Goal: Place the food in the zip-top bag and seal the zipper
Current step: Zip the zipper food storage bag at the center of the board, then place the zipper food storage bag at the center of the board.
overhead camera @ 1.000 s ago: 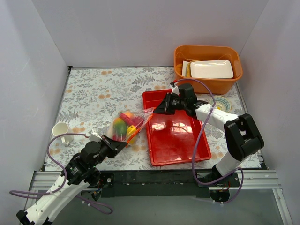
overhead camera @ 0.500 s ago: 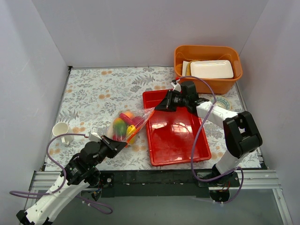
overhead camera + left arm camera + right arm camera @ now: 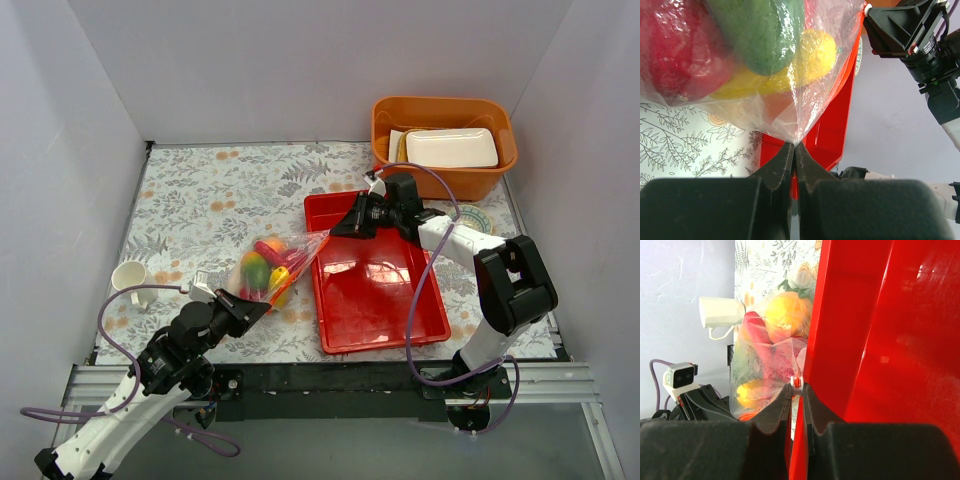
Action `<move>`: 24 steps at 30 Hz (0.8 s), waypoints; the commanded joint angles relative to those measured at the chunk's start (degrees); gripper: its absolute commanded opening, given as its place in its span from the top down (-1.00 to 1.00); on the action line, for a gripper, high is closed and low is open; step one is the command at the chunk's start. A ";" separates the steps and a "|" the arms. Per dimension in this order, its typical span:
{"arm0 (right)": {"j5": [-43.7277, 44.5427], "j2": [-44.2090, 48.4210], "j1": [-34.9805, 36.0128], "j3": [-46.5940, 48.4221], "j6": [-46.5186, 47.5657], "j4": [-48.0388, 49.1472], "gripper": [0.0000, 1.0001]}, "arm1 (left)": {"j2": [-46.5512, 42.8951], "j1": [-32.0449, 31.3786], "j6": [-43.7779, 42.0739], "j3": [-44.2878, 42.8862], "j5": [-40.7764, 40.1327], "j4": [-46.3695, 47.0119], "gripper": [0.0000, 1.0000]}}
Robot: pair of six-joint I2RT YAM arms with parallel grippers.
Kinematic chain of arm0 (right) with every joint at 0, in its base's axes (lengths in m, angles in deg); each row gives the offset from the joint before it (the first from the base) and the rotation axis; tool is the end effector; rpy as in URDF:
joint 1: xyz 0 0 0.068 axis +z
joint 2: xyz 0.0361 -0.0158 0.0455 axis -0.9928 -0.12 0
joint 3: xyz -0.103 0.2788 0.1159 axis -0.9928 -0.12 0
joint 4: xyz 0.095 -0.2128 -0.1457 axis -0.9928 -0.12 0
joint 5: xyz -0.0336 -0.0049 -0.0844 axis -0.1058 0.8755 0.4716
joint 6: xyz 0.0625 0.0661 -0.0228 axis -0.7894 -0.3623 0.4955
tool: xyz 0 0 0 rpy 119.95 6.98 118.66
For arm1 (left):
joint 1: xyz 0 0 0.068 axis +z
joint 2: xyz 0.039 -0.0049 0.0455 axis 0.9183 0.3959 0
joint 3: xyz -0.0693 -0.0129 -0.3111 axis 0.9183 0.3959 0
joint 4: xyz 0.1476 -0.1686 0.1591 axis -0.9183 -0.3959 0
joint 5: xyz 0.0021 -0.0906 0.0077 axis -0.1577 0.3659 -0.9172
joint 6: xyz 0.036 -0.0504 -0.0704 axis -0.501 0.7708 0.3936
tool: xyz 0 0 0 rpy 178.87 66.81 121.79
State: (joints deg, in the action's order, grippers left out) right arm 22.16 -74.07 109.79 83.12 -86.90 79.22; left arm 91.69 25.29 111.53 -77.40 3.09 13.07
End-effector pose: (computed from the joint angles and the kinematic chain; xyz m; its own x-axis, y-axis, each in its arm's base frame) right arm 0.3544 0.2306 0.2426 -0.8867 0.2242 -0.4042 -0.2382 0.5277 0.8153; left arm 0.0800 -0.0591 0.1738 -0.4021 -0.8485 0.3440 -0.5321 -0.0893 -0.8420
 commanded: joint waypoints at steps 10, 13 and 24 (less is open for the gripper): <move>6.57 0.12 -1.72 6.99 8.96 -8.85 0.59 | 2.47 0.17 0.69 -2.04 0.38 2.02 1.00; 13.07 0.99 -1.72 10.25 13.36 -15.72 0.36 | 4.48 0.17 -1.07 -3.36 0.11 2.38 1.00; 26.97 8.99 -1.80 8.94 18.64 -21.37 -0.12 | 8.45 0.17 -2.83 -3.36 2.04 6.16 1.00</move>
State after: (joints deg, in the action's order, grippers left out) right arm 44.07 -69.98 107.93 92.83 -70.99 59.02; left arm 99.37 25.29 109.71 -79.45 4.00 16.72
